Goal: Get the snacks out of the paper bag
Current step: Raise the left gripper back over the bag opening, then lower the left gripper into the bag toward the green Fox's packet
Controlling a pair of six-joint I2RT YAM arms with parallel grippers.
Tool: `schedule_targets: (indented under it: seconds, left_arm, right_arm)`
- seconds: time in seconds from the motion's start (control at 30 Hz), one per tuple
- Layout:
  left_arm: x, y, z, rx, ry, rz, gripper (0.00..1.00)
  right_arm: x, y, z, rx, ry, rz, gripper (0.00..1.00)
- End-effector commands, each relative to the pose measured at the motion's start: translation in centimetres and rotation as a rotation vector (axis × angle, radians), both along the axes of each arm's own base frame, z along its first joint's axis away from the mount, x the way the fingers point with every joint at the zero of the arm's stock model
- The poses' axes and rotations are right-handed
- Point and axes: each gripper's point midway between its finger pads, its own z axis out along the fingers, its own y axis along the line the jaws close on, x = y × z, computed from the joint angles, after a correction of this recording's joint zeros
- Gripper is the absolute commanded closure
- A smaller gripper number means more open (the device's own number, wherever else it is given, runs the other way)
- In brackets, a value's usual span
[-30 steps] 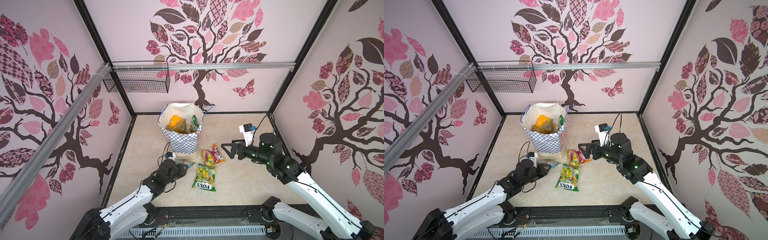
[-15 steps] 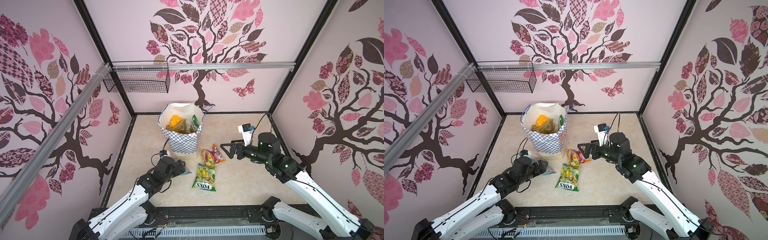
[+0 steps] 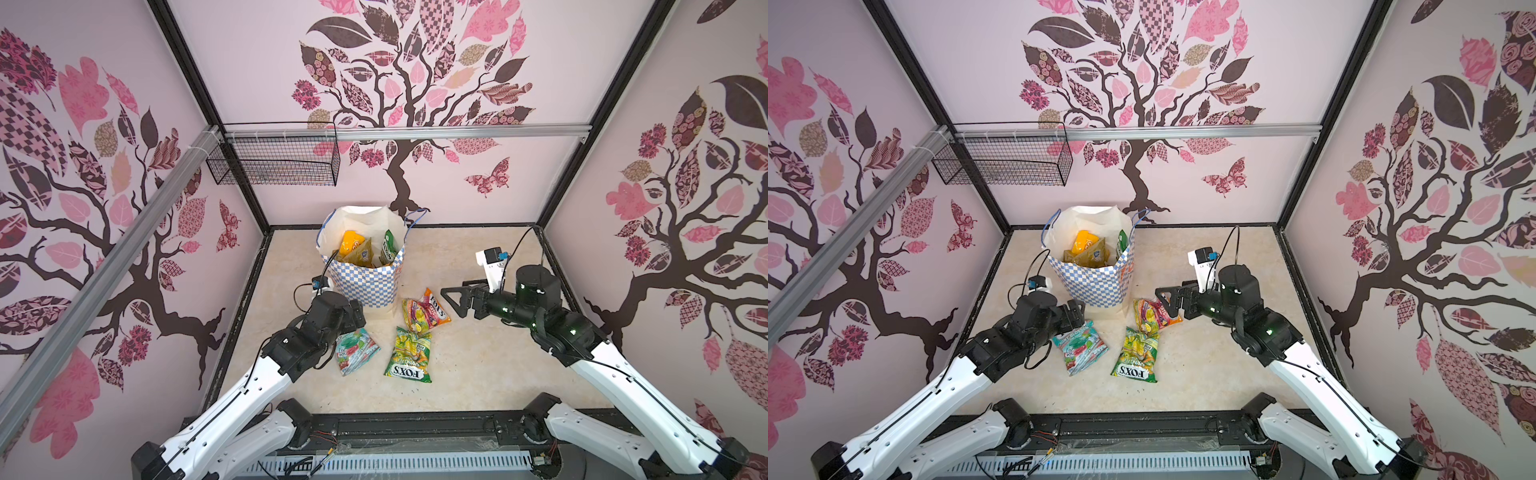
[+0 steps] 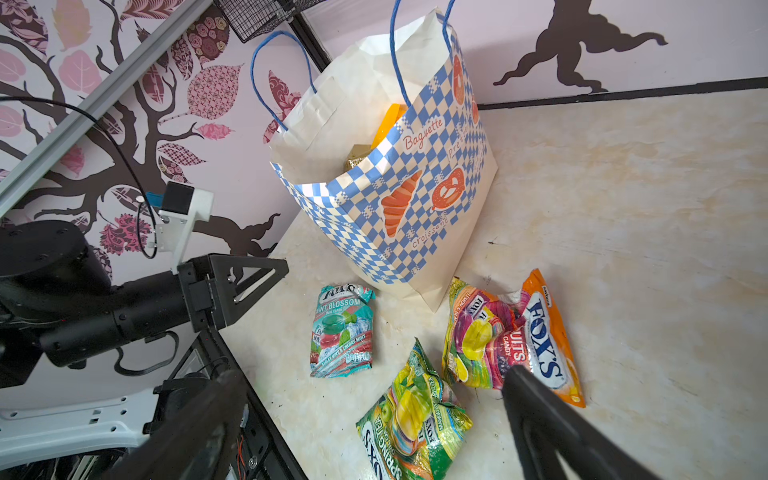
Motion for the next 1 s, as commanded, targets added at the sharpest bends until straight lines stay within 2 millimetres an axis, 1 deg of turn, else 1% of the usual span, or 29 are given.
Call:
schedule_targets:
  seconds: [0.0, 0.1, 0.17, 0.23, 0.3, 0.37, 0.47, 0.57, 0.67, 0.83, 0.97]
  left_arm:
    - [0.9, -0.3, 4.2, 0.091, -0.083, -0.073, 0.11]
    - [2.2, -1.4, 7.6, 0.136, -0.129, -0.128, 0.11]
    - [3.3, -2.2, 10.4, 0.163, -0.167, -0.153, 0.12]
    - [4.5, -2.8, 12.7, 0.203, -0.194, -0.168, 0.13]
    - [5.8, -3.3, 14.3, 0.239, -0.208, -0.175, 0.13]
    - [7.1, -3.8, 15.3, 0.261, -0.206, -0.186, 0.14]
    - [9.4, -4.8, 15.6, 0.243, -0.163, -0.218, 0.15]
    - [11.6, -5.1, 16.1, 0.236, -0.126, -0.226, 0.15]
    - [13.7, -5.2, 16.7, 0.275, -0.106, -0.218, 0.17]
    - [17.0, -5.3, 14.8, 0.372, -0.012, -0.206, 0.21]
    - [18.7, -5.9, 13.1, 0.396, 0.045, -0.228, 0.23]
  right_arm:
    - [-0.1, 0.0, 1.5, 0.008, -0.031, 0.005, 0.00]
    - [-0.1, 0.1, 1.7, 0.011, -0.032, 0.011, 0.00]
    - [0.0, 0.2, 1.7, 0.012, -0.030, 0.014, 0.01]
    - [0.0, 0.4, 1.8, 0.015, -0.028, 0.021, 0.00]
    - [-0.1, 0.4, 1.8, 0.010, -0.025, 0.028, 0.01]
    - [-0.2, 0.5, 1.8, 0.002, -0.025, 0.037, 0.01]
    - [-0.4, 0.8, 1.8, -0.007, -0.023, 0.062, 0.00]
    - [-0.7, 1.5, 1.7, 0.001, -0.003, 0.109, 0.00]
    - [-0.9, 2.1, 1.8, 0.011, 0.014, 0.142, 0.01]
    - [-0.6, 2.4, 1.3, 0.000, 0.038, 0.147, 0.00]
    - [-0.6, 2.5, 0.9, -0.004, 0.052, 0.151, 0.00]
